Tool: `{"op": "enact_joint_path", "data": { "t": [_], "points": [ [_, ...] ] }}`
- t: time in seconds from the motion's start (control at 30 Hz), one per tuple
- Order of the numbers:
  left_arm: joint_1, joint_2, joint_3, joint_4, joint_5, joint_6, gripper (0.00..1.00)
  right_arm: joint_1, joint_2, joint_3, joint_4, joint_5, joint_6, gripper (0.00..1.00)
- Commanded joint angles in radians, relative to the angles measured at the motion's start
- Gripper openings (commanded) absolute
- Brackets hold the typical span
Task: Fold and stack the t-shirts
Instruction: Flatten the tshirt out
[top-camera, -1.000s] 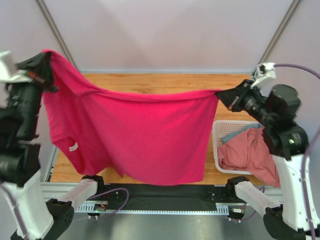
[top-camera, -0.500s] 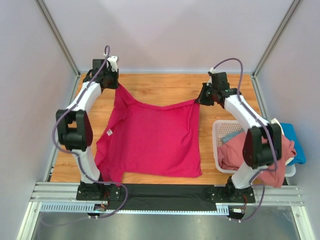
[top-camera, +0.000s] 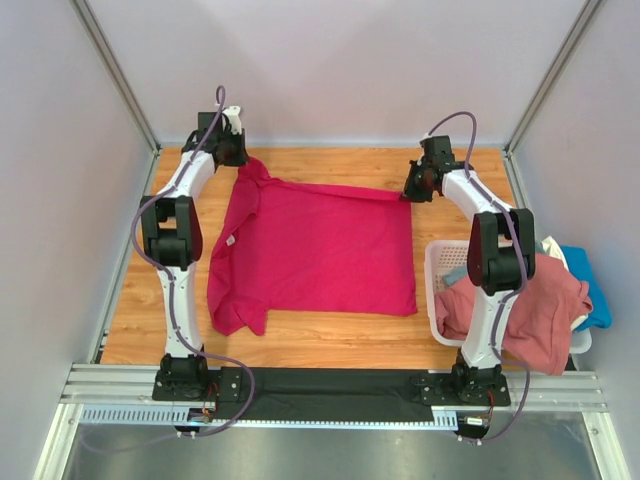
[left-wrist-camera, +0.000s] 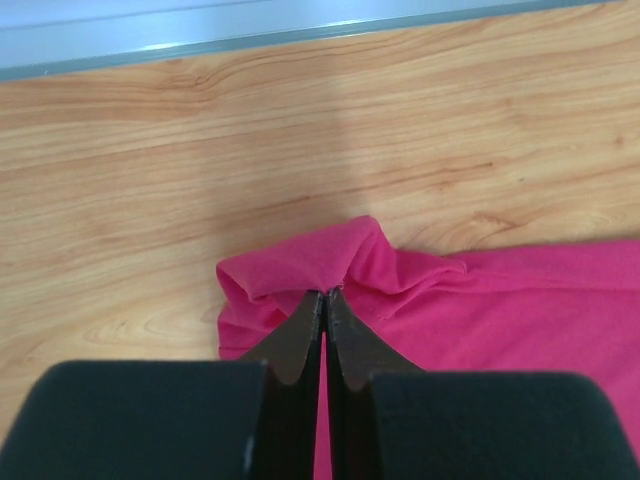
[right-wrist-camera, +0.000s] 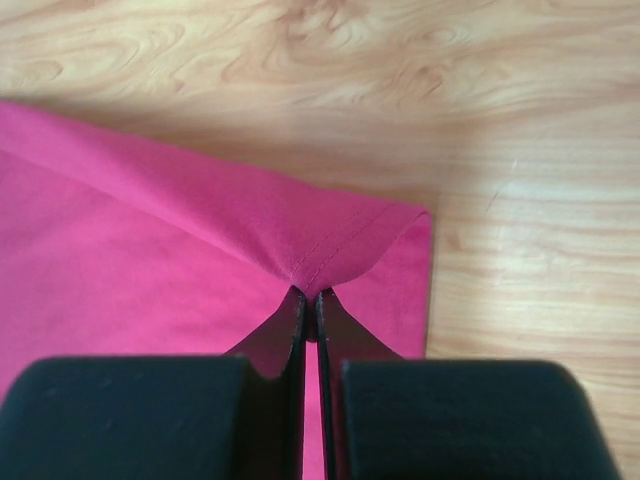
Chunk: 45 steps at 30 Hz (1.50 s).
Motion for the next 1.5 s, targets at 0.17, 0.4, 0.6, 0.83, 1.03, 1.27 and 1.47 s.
{"op": "enact_joint_path", "data": {
  "t": [0.17, 0.4, 0.6, 0.83, 1.03, 1.27, 1.47],
  "points": [
    [-0.007, 0.065, 0.235, -0.087, -0.144, -0.034, 0.32, -0.028, 0.130, 0.194, -0.073, 0.069, 0.010, 0.00],
    [-0.021, -0.016, 0.308, -0.285, -0.354, -0.068, 0.67, -0.029, 0.279, 0.426, -0.163, 0.130, 0.028, 0.06],
    [-0.111, -0.200, 0.003, -0.315, -0.277, 0.042, 0.69, -0.023, 0.295, 0.560, -0.335, 0.219, 0.028, 0.59],
    [-0.220, -0.208, -0.111, -0.372, -0.402, 0.098, 0.63, 0.104, 0.086, 0.359, -0.301, 0.180, 0.008, 0.63],
    [-0.225, -0.182, -0.166, -0.412, -0.379, 0.067, 0.51, 0.264, -0.053, 0.106, -0.225, 0.057, 0.045, 0.49],
    [-0.232, -0.179, -0.197, -0.389, -0.458, 0.024, 0.58, 0.371, -0.077, -0.069, -0.148, -0.031, 0.120, 0.42],
    [-0.232, -0.121, -0.171, -0.423, -0.474, 0.015, 0.54, 0.408, -0.063, -0.088, -0.143, -0.037, 0.122, 0.42]
  ]
}}
